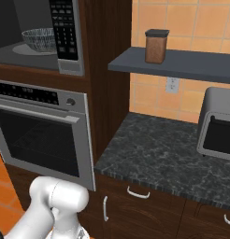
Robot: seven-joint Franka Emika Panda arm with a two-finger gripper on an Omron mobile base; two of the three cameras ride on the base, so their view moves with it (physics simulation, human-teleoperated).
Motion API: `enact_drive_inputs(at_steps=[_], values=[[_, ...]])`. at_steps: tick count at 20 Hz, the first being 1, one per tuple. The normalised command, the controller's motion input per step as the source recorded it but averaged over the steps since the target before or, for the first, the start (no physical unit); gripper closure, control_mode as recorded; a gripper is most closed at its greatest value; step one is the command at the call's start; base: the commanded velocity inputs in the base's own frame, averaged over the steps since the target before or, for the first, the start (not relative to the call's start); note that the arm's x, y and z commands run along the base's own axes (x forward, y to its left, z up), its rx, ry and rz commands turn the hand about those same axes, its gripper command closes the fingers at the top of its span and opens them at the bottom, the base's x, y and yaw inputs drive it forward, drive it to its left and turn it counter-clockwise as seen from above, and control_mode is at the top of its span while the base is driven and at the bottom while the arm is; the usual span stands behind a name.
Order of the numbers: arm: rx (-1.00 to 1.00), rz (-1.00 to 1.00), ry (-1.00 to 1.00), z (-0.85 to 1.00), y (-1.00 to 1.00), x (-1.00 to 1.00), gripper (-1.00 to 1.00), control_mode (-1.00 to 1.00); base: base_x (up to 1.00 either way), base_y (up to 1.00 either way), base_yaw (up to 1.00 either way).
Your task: Open the microwave, place the bowl with waffle inside the microwave, then close the microwave door and turn it on.
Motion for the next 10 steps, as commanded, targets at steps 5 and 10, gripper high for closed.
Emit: enact_drive_inputs(at_steps=[5,10], values=[[-0.2,0.0,-0.12,0.0,0.75,-0.15,-1.0,-1.0,0.0,0.0,0.0],[-0.11,-0.02,-0.17,0.0,0.77,-0.09,-1.0,-1.0,0.0,0.0,0.0]])
